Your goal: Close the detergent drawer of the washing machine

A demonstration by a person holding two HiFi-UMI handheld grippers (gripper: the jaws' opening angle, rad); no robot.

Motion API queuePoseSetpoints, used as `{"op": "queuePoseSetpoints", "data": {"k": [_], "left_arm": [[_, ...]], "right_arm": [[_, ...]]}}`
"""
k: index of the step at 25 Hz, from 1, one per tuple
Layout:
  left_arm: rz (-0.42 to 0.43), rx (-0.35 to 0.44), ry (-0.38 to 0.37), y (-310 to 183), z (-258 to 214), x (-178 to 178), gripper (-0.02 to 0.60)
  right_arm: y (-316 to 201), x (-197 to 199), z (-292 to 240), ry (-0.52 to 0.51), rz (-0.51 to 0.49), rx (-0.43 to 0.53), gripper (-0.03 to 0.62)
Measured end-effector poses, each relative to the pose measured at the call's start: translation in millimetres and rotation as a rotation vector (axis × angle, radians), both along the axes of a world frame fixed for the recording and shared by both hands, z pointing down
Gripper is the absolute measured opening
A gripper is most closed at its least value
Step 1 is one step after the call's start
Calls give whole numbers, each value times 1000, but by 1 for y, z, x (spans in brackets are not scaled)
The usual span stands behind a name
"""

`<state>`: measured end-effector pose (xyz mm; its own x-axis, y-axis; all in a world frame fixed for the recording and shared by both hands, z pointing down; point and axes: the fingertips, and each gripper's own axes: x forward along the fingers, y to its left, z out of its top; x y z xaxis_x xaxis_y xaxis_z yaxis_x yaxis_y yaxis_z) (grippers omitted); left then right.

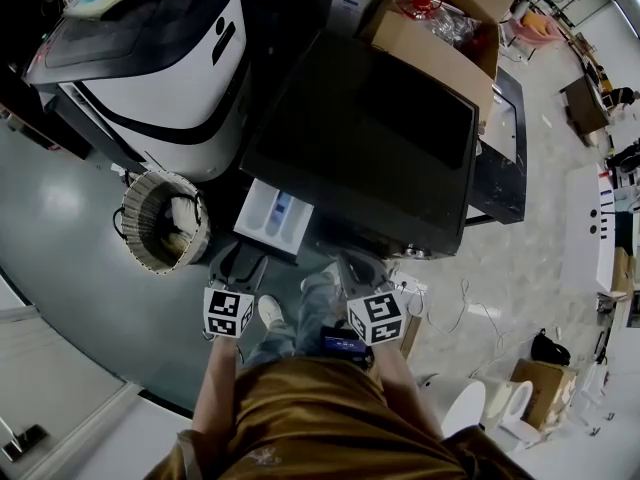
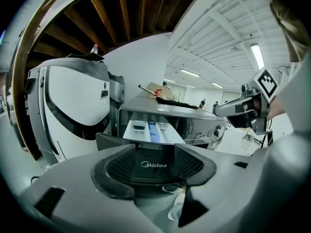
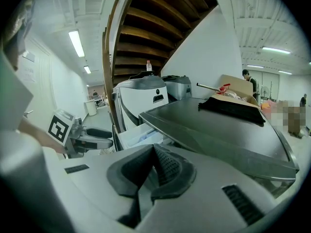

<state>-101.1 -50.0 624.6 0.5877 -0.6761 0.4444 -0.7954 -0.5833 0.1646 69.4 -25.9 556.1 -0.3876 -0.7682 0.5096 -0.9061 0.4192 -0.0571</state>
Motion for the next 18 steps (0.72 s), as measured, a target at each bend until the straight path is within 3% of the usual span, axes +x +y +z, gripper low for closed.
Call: {"op": "queuePoseSetpoints", "data": {"k": [18], "left_arm": [[-1, -3, 4, -14, -3, 7, 249]], "right_arm": [[-5, 12, 4, 6, 12, -16, 12]]}}
